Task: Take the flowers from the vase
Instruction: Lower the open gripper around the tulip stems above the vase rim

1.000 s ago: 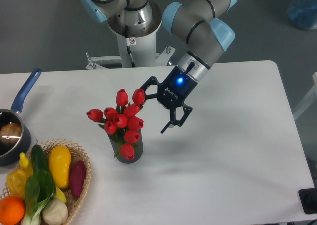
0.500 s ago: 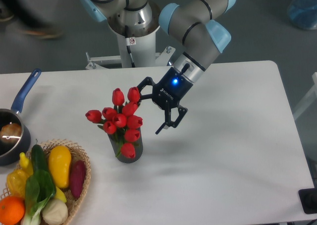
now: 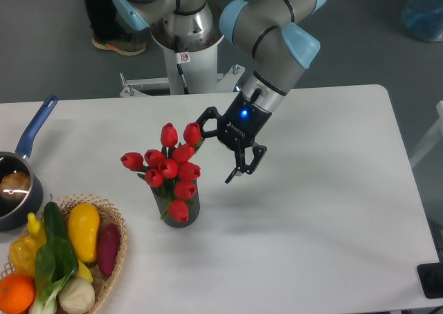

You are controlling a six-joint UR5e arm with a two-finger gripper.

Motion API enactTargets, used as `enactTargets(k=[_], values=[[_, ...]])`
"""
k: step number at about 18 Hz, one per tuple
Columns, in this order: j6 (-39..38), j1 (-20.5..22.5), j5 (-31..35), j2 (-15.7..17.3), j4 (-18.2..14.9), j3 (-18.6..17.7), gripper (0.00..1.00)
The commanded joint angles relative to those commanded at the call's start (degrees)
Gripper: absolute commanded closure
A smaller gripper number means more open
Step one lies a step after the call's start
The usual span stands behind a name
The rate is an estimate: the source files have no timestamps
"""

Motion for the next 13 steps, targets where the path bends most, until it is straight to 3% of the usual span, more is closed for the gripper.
enactTargets(k=[3,9,13], values=[[-0.09,-1.05,-1.05,0.44,-0.98,0.09,0.00],[-0.09,-2.29,-10.53,-0.52,-0.19,0.88,0.00],[-0.09,-3.78,-11.95,-2.37,0.43,1.05,0.00]])
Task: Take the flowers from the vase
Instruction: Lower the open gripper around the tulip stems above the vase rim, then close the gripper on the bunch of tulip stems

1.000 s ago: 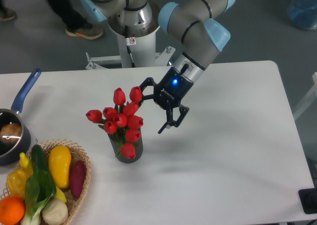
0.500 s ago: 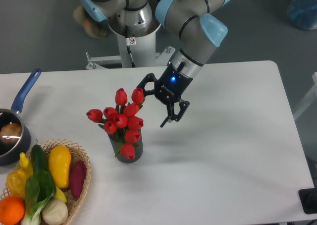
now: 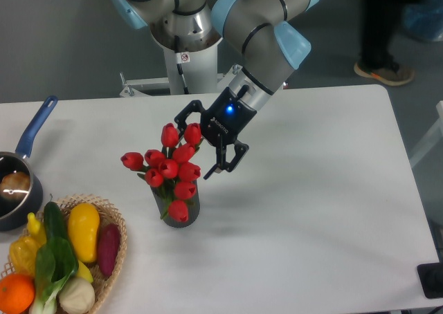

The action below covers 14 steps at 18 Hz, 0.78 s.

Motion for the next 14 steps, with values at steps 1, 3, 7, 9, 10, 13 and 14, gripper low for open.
enactTargets(k=[1,3,7,9,10,13,14], values=[[-0.09,-0.18,-0.44,-0.70,0.79,0.17,0.00],[-0.17,-0.27,-2.01,-1.06,2.28,0.18,0.00],[-0.09,-0.18,-4.30,-1.15,2.46,0.00,0.40],[-0.17,0.08,-4.49,-0.89,2.46,-0.17,0.72],[-0.35,0.17,-4.57,-0.45,2.46,-0.26,0.85],[-0.61,0.52,-4.48,0.26,2.46,-0.44,0.96],[-0.62,0.52,-4.40,0.69,2.38,-0.44,0.99]])
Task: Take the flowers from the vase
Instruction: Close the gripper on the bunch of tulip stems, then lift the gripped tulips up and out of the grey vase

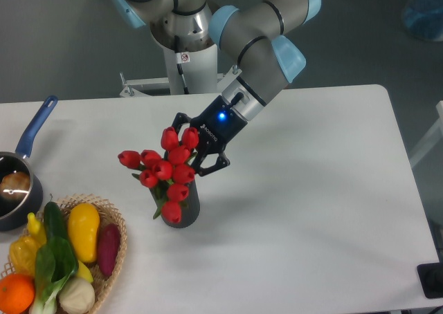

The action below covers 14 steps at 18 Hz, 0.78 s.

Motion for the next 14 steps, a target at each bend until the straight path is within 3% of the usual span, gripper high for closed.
enactTargets(k=[9,14], values=[[-1.75,1.58,-1.66,2.99,-0.09,0.70,1.00],[-10.61,2.81,-4.21,4.49,-0.18,5.79,1.00]])
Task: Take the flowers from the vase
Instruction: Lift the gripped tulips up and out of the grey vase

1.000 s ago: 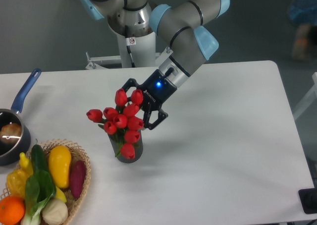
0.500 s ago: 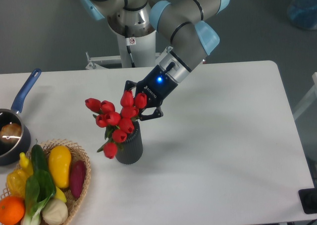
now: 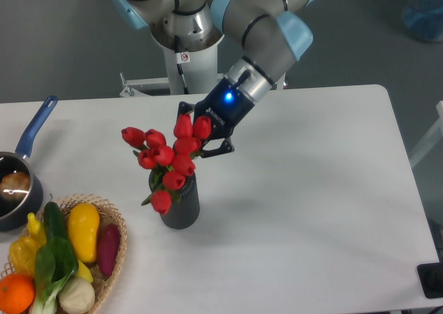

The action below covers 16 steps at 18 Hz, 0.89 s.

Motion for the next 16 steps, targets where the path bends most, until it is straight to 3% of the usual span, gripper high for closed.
enactTargets(k=[9,13,16], values=[[-9.68,3.51,-8.17,0.09,0.00,5.54,1.00],[-17.67,5.27,-8.35,-0.26,0.00,10.46,1.00],[-17.51,6.59,-7.92,-0.44,0.17,12.14,1.00]])
